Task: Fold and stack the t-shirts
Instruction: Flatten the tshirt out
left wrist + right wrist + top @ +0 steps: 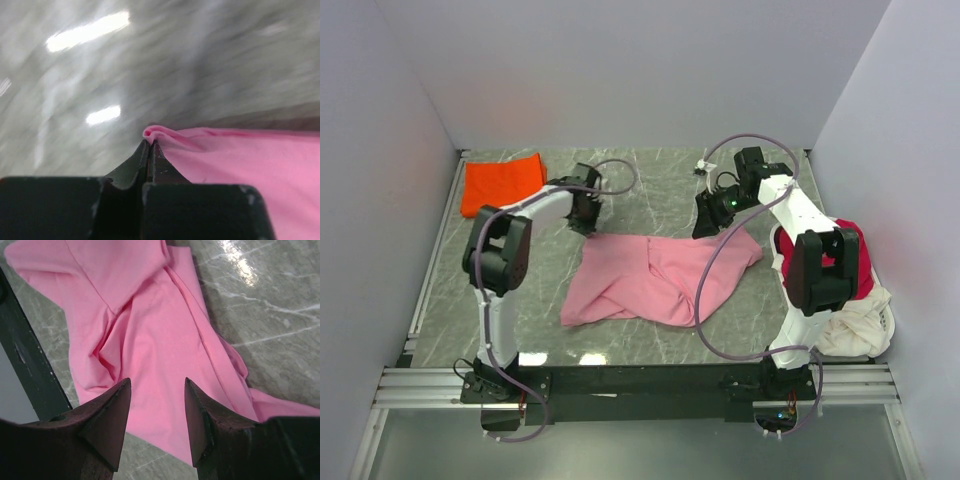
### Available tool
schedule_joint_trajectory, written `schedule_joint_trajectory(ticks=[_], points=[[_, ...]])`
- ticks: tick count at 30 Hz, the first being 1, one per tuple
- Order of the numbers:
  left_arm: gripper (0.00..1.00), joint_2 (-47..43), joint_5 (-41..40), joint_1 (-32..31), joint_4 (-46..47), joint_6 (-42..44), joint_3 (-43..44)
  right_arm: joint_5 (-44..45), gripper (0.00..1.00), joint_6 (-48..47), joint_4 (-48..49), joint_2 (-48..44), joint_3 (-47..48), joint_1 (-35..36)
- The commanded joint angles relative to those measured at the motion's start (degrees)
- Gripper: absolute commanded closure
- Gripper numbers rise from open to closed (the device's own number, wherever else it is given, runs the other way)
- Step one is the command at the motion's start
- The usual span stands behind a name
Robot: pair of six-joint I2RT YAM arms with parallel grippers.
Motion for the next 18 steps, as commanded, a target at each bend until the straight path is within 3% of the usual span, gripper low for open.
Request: schedule_joint_trajectory(ticks=[1, 11, 18], points=[[1.00, -6.8, -2.8, 5.9, 0.7, -4.6, -6.2, 2.1, 0.46, 0.6, 1.0, -1.2, 0.1, -0.9], [1.00, -33.5, -4.5, 10.5, 8.1, -8.3, -20.2, 10.3, 0.46, 1.3, 4.1, -0.4, -1.4, -1.3], [1.00, -41.1, 1.7, 10.5, 7.9, -8.5, -27.7, 7.9, 0.44, -6.1, 0.8, 1.3, 1.3, 2.3]])
